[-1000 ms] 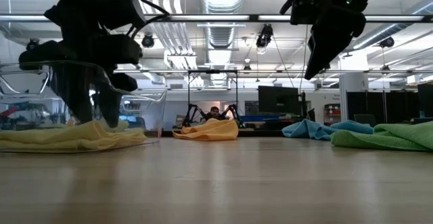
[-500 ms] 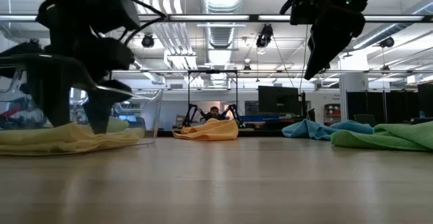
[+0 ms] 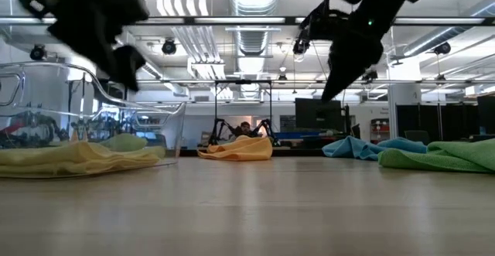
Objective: Fold microfiber towels
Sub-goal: Fold the right green microfiber towel on the table
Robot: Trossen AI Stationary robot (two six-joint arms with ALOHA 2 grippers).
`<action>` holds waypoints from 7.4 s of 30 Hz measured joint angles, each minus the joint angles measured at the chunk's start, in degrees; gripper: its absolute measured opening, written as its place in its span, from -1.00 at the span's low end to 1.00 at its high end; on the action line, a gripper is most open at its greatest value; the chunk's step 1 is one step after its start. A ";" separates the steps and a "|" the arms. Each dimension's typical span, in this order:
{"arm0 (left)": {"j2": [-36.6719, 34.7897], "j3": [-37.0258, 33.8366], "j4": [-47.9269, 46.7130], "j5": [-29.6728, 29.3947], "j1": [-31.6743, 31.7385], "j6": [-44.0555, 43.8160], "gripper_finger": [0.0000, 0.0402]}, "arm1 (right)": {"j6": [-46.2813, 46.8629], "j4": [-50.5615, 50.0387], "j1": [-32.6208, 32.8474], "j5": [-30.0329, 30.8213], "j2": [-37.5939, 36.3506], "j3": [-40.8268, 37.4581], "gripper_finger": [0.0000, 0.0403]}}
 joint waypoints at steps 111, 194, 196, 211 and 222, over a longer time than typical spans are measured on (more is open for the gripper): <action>13.78 -1.45 46.05 -9.46 -0.44 11.83 0.28 | 42.94 -17.29 15.87 4.98 9.02 6.14 -0.95; 63.43 43.63 13.41 -27.66 -9.55 19.48 -0.49 | 36.53 -59.28 7.70 27.13 6.89 42.03 -0.96; 62.84 43.64 13.36 -28.02 -9.41 19.33 -0.72 | 36.49 -59.31 7.97 27.14 6.89 41.94 -0.96; 48.33 42.97 6.90 -32.61 -9.25 19.38 -1.00 | 38.22 -59.20 20.56 27.06 5.03 41.78 -0.96; 28.62 41.59 0.69 -31.66 -14.49 20.29 -1.00 | 38.25 -59.03 40.83 26.22 2.54 49.04 -0.96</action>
